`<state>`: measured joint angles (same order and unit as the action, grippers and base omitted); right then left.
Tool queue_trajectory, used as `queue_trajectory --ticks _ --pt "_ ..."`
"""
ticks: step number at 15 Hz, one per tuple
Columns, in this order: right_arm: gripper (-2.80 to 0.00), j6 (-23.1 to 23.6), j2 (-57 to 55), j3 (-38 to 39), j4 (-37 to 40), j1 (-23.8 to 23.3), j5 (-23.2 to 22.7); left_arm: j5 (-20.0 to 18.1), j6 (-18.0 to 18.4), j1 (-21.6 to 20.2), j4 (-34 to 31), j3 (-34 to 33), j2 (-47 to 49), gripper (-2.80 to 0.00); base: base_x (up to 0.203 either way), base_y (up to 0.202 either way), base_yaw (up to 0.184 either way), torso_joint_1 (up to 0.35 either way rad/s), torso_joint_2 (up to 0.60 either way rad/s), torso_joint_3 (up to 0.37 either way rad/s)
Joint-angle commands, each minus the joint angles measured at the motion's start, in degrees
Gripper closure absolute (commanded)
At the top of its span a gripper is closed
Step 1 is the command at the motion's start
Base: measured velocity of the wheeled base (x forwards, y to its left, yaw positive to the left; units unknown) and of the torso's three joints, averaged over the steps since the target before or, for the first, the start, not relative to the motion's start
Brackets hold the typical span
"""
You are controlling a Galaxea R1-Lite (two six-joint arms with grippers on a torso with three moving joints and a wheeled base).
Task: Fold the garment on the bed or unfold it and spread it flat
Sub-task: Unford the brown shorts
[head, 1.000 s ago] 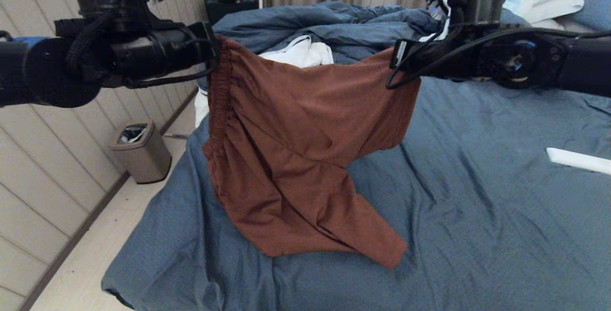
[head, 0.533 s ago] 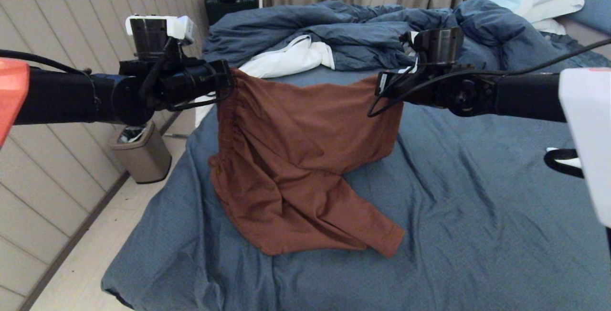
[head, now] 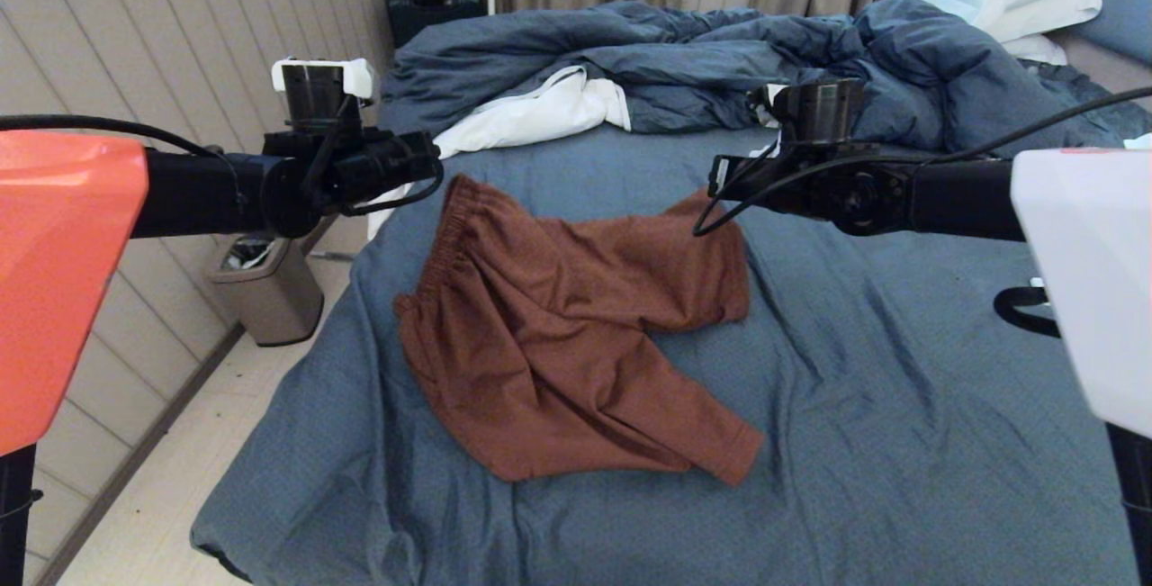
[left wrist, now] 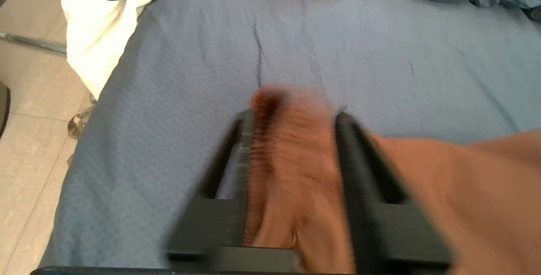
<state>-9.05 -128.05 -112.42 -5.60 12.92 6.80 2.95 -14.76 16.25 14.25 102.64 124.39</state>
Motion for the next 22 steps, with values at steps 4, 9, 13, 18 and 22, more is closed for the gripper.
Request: queue_trajectory --ticks 4,9,13,18,22 --pt "-2.80 0.4 0.0 0.0 -0.6 -0.4 0.1 0.1 -0.1 0.0 0.2 0.6 0.1 -2.80 0.000 0.000 0.000 0.000 0.00 0.000" --pt "-2.80 -0.8 6.7 1.1 3.1 -0.7 0.0 0.2 -1.2 0.1 -2.4 -5.9 -9.6 -2.80 0.000 0.000 0.000 0.000 0.00 0.000" --pt "0.00 -4.2 19.2 13.9 11.5 0.4 -0.8 -0.1 -2.6 2.3 -3.3 -30.3 -24.0 0.00 0.000 0.000 0.000 0.000 0.00 0.000" --pt "0.00 -5.2 37.7 38.4 13.6 3.5 -7.2 -0.6 -3.8 5.6 -2.6 -54.0 -42.4 0.00 0.000 0.000 0.000 0.000 0.00 0.000" --pt "0.00 -5.5 38.6 44.1 16.8 10.3 -14.5 -0.5 -6.7 11.3 3.7 -59.4 -36.8 0.00 0.000 0.000 0.000 0.000 0.00 0.000"
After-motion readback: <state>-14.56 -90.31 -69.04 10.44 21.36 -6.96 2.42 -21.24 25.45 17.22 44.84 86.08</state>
